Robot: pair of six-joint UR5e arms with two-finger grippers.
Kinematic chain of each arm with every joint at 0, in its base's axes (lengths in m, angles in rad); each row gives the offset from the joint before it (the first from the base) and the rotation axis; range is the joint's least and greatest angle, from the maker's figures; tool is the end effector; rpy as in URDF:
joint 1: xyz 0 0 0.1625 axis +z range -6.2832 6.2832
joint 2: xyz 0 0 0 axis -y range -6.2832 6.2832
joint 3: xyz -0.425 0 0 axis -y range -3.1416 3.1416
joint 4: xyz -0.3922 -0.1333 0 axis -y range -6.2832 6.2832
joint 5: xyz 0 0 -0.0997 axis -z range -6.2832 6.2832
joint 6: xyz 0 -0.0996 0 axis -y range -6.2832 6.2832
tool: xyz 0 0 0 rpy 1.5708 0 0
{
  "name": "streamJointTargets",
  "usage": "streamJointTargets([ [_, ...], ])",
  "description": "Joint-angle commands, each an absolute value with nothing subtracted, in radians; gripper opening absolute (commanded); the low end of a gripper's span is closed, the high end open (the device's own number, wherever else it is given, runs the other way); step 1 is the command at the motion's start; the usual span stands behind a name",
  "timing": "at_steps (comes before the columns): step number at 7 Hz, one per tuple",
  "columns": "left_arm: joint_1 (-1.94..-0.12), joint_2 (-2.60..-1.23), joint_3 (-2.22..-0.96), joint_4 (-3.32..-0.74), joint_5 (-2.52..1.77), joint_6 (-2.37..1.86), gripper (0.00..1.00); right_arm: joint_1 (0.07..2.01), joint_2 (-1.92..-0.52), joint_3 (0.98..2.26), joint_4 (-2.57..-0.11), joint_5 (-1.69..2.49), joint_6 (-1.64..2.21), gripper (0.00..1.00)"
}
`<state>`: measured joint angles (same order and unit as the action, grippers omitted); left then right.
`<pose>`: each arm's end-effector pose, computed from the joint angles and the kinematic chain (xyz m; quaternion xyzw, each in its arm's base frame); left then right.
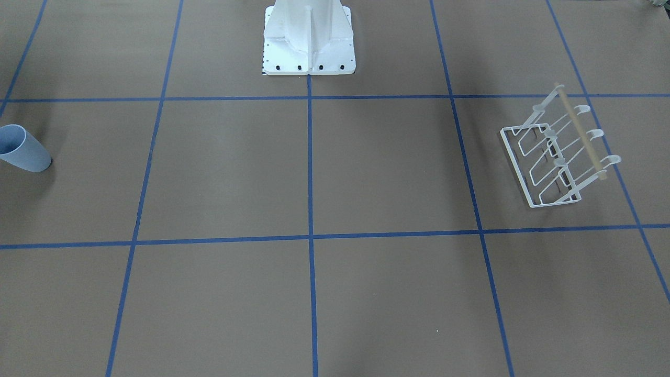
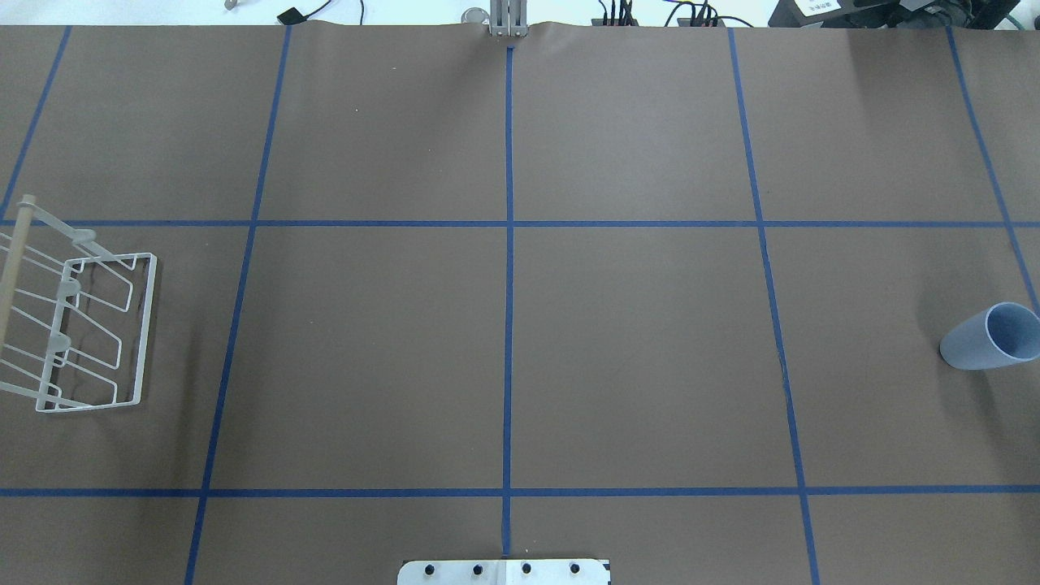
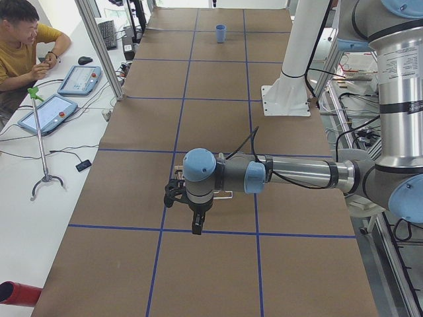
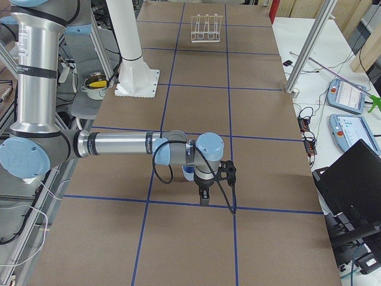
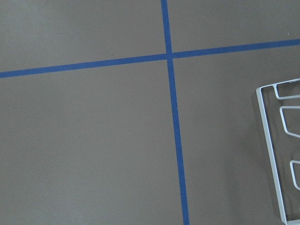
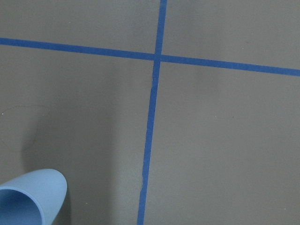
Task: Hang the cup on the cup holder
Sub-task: 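Lower the right gripper toward the light blue cup lying on its side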
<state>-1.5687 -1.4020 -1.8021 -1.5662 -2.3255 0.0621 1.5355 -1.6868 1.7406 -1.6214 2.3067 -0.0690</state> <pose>-0.0642 -0.4239 0.6236 0.0380 0.3673 0.0405 0.9284 0.0508 -0.4444 0.6371 0.0076 -0.3596 -0.0492 0.9318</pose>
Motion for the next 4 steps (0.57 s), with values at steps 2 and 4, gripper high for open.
streamJointTargets([
  [2,-1.569,-1.402,-1.824,-1.571,-2.345,0.061,0.99,1.536,-1.687,1.755,-1.621,2.313,-0.069,1.00],
  [4,-1.569,-1.407,-1.841,-1.569,-2.341,0.057,0.99,1.529,-1.686,1.758,-1.620,2.344,-0.069,1.00],
])
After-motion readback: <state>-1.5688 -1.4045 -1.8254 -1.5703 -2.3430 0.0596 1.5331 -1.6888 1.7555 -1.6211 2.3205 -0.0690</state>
